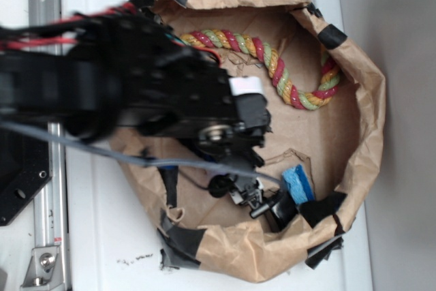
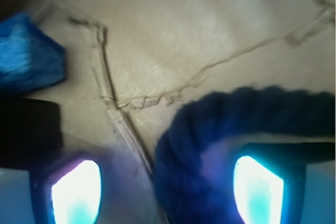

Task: Grab the blue rope.

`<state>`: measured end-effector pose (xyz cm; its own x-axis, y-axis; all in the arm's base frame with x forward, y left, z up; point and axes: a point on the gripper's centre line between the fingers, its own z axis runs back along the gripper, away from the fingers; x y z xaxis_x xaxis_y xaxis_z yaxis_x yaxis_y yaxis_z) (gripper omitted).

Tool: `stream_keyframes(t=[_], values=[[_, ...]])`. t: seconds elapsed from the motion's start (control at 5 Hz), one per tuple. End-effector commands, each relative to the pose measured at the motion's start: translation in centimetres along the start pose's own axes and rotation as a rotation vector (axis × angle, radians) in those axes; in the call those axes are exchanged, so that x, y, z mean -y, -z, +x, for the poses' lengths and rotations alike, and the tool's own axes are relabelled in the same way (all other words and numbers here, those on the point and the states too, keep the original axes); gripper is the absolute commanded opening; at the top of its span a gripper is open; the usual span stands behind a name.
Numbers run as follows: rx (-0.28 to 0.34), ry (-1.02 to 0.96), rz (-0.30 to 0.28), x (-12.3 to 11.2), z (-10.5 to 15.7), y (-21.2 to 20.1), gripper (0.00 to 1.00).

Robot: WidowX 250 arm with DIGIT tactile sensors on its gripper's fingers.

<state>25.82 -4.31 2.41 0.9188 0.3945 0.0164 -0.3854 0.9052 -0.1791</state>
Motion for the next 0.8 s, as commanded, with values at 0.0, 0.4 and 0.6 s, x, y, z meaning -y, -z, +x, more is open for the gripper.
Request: stream_keyframes(t=[0.0,0.4,0.6], values=[[-0.176,0.096,-0.005,4.8,-3.9,5.3,0.00],[-0.092,0.188,0.054,5.7,-2.7,2.4,0.00],[-0.018,0.282,0.084,5.2,-1.1,-1.0,0.00]])
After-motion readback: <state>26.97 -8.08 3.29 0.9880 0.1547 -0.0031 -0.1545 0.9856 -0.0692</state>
